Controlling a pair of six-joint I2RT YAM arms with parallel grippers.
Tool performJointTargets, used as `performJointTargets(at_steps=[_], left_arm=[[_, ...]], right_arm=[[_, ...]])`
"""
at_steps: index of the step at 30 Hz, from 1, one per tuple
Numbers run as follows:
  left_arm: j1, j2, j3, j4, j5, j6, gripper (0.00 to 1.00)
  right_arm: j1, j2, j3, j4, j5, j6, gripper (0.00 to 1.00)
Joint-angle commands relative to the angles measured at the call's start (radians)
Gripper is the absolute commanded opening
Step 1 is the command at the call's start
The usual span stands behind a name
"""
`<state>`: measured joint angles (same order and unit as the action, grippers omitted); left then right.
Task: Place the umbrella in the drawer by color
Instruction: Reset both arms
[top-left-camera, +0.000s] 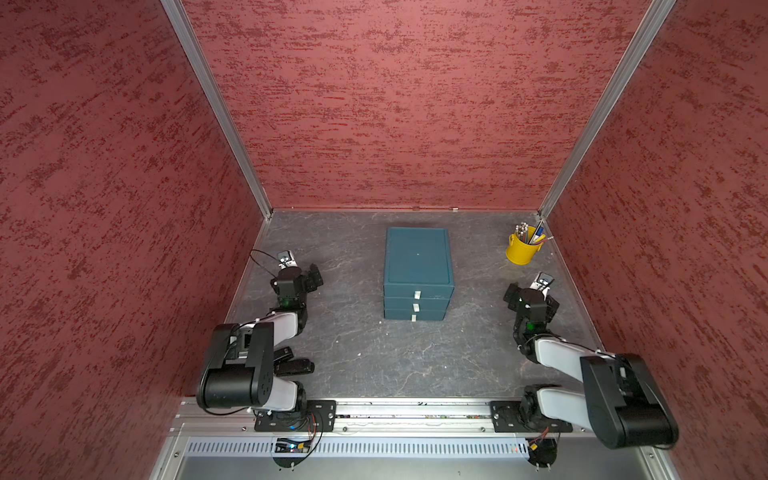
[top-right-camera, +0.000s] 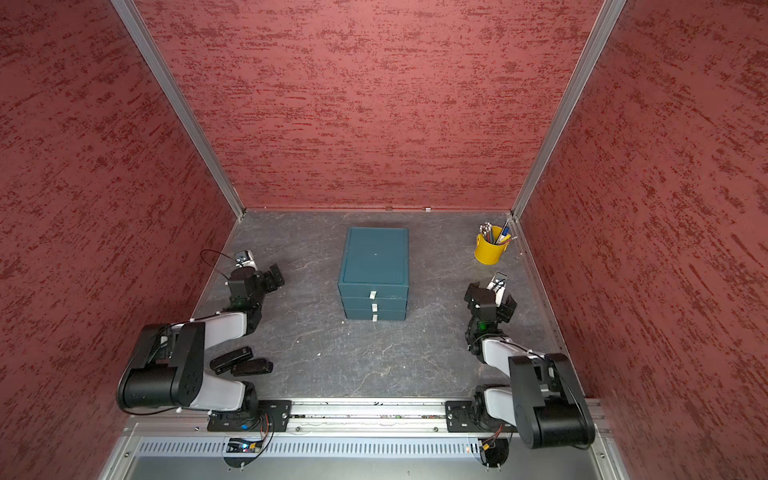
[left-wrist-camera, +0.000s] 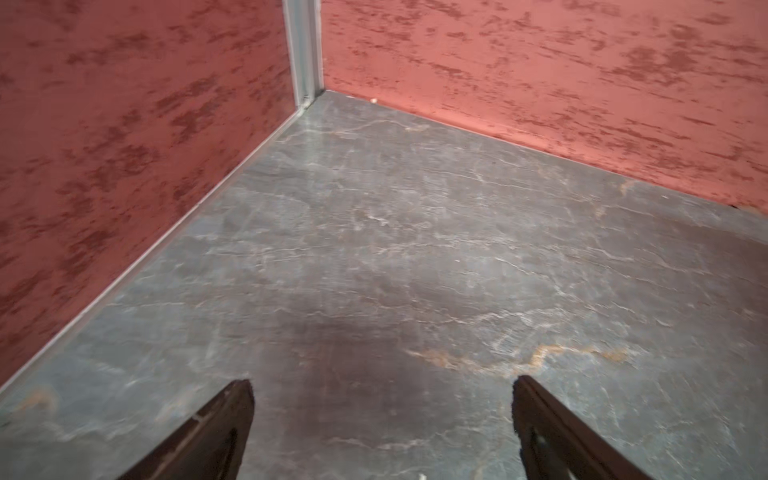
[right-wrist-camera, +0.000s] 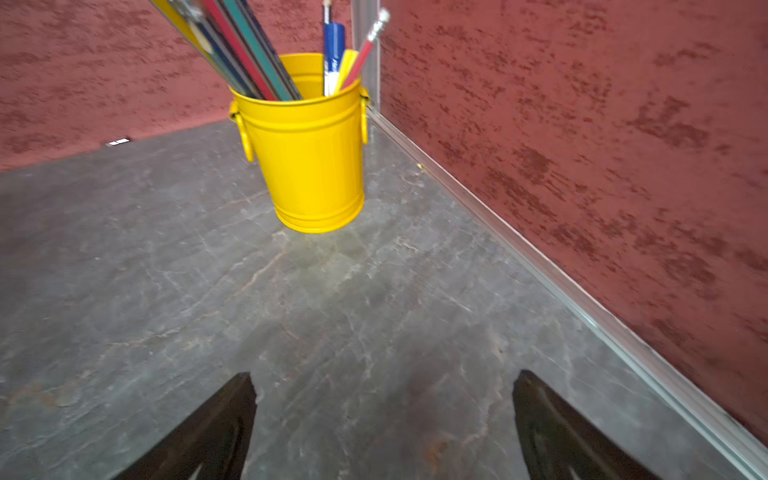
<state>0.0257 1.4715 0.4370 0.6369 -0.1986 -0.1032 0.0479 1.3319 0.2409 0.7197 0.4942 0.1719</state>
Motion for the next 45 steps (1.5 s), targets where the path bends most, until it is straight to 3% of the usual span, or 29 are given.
performJointTargets(at_steps=[1, 2, 3, 4, 5, 7, 13, 45], left_arm=[[-0.028, 0.021, -0.040, 0.191, 0.059, 0.081, 1.00], [-0.022, 0.062, -0.070, 0.269, 0.070, 0.082, 1.00], [-0.031, 0.083, -0.090, 0.372, 0.055, 0.106, 1.00], [-0.036, 0.054, -0.072, 0.274, 0.056, 0.090, 1.00], [-0.025, 0.077, -0.083, 0.333, 0.065, 0.096, 1.00], [-0.021, 0.060, -0.075, 0.281, 0.072, 0.079, 1.00], [-0.046, 0.076, -0.087, 0.345, 0.025, 0.107, 1.00], [-0.035, 0.070, -0.077, 0.318, 0.071, 0.109, 1.00]], right_arm=[[-0.010, 0.102, 0.020, 0.334, -0.201, -0.103, 0.98], [-0.019, 0.095, 0.070, 0.219, -0.282, -0.113, 0.98], [-0.021, 0.145, 0.101, 0.224, -0.314, -0.132, 0.98], [-0.023, 0.181, 0.124, 0.193, -0.359, -0.141, 0.99], [-0.022, 0.240, 0.118, 0.294, -0.360, -0.161, 0.98], [-0.028, 0.208, 0.119, 0.228, -0.359, -0.138, 0.98], [-0.023, 0.217, 0.115, 0.259, -0.346, -0.149, 0.98], [-0.023, 0.216, 0.118, 0.251, -0.342, -0.149, 0.98]])
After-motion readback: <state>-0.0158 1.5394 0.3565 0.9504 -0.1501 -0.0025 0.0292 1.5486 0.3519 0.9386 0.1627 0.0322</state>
